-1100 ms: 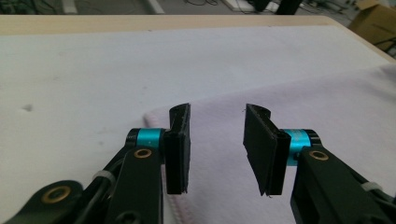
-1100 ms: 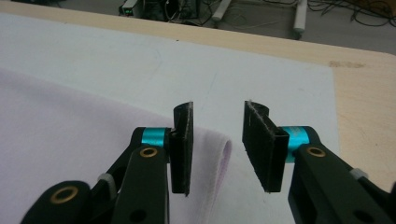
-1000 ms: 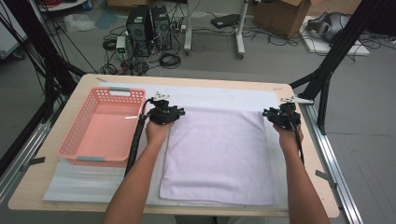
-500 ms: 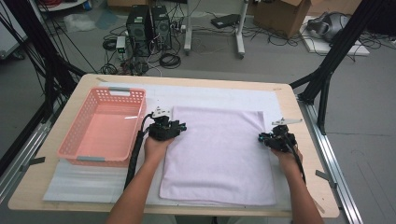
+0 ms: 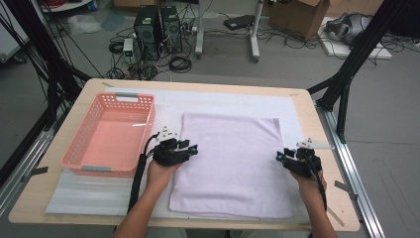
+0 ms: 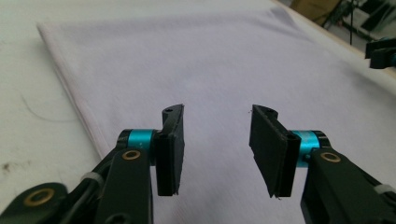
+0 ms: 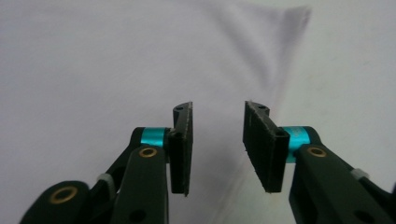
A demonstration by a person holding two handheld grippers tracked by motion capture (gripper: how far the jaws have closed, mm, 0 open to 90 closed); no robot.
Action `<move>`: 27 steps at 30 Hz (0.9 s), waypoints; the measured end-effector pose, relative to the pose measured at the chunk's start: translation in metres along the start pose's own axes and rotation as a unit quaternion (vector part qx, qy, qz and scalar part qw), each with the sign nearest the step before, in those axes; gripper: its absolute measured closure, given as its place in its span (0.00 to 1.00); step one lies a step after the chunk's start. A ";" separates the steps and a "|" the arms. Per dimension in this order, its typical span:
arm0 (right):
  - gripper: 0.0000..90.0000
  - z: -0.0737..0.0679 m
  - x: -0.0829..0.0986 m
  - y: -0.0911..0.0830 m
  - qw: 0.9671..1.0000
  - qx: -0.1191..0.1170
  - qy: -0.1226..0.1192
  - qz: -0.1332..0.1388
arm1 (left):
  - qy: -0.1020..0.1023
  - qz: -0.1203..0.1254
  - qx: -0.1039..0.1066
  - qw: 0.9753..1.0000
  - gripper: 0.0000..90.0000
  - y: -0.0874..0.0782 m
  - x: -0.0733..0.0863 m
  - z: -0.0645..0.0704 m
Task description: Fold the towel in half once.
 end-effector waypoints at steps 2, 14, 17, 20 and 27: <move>0.64 -0.019 0.014 -0.014 1.000 -0.028 -0.011 0.004 | 0.004 0.005 0.003 1.000 0.61 -0.006 0.005 0.004; 0.62 -0.086 0.051 -0.063 0.993 -0.074 -0.088 -0.001 | 0.034 0.014 0.024 0.999 0.57 -0.042 0.031 0.018; 0.63 -0.085 0.061 -0.060 0.994 -0.069 -0.084 -0.022 | 0.038 0.013 0.028 0.999 0.57 -0.050 0.037 0.020; 0.63 -0.082 0.067 -0.060 0.994 -0.066 -0.085 -0.032 | 0.042 0.008 0.028 0.999 0.57 -0.057 0.044 0.021; 0.62 -0.075 0.075 -0.074 0.993 -0.068 -0.084 -0.048 | 0.034 0.029 0.034 0.998 0.48 -0.074 0.048 0.021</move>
Point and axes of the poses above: each handheld gripper's, and its own axes: y roughly forward along the jaws, x roughly out of its underside, z roughly to its right, the point moved 4 cm from there along y, roughly forward along the jaws, and after that the axes turned 9 degrees about -y, right-handed, at the moved point
